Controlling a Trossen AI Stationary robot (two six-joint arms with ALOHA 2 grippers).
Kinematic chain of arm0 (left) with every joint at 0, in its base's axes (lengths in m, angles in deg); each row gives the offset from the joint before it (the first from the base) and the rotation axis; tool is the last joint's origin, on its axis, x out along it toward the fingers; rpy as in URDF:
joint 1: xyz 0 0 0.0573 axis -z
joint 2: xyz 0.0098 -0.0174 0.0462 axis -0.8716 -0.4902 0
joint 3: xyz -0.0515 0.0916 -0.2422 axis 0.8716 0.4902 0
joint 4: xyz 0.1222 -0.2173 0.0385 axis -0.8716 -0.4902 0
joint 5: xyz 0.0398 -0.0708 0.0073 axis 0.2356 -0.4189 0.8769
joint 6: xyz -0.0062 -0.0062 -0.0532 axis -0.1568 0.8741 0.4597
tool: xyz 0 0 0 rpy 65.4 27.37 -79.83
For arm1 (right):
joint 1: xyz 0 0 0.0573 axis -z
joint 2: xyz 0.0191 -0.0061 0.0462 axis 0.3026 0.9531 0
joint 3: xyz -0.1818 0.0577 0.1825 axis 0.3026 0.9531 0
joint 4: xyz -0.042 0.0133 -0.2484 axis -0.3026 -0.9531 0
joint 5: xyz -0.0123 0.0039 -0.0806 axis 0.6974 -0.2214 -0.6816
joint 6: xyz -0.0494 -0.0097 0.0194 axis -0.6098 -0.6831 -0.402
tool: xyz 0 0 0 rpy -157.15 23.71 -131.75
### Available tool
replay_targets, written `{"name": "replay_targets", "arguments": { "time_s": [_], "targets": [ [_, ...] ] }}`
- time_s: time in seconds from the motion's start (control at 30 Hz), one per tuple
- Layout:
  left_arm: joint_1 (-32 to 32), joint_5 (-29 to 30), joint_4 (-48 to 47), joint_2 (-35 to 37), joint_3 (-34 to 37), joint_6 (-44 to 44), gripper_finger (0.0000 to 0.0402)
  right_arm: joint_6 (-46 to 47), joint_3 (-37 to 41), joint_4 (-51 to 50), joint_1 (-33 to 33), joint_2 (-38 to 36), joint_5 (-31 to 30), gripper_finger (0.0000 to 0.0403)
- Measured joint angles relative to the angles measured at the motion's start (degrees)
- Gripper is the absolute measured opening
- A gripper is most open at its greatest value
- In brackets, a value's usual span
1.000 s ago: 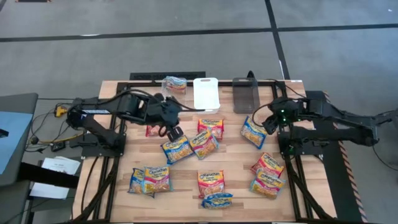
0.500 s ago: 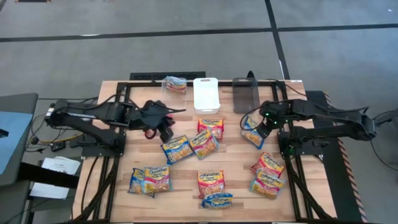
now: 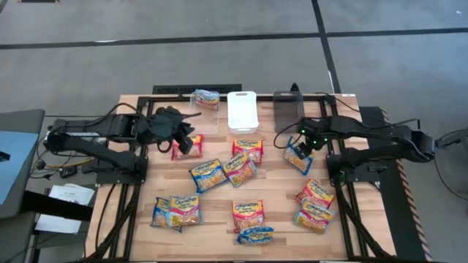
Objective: Sort Maruchan noodles
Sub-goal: Put the blue bag into the black bin
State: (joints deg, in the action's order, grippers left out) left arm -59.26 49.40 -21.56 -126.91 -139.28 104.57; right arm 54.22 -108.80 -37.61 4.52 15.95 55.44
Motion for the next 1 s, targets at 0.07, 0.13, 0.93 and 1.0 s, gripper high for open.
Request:
{"name": "replay_targets", "arguments": {
  "time_s": [0.07,0.13,0.93,1.0],
  "targets": [
    [-0.97,-0.19,-0.46,0.47,0.00,0.17,0.0086,0.73,0.00,0.07,0.52,1.74,0.01,0.0242],
    [-1.82,-0.42,-0.32,0.71,-0.02,-0.10,0.0086,0.87,0.00,0.11,0.59,3.48,0.02,0.0242],
    [-4.13,-4.81,-0.62,1.06,-0.04,-5.64,0.0086,0.55,-0.17,3.24,-1.78,20.66,6.94,0.0156],
    [-4.13,-4.81,-0.62,1.04,-0.04,-6.30,0.0087,1.19,-0.17,3.06,-2.50,20.85,7.17,0.0119]
  ]
}}
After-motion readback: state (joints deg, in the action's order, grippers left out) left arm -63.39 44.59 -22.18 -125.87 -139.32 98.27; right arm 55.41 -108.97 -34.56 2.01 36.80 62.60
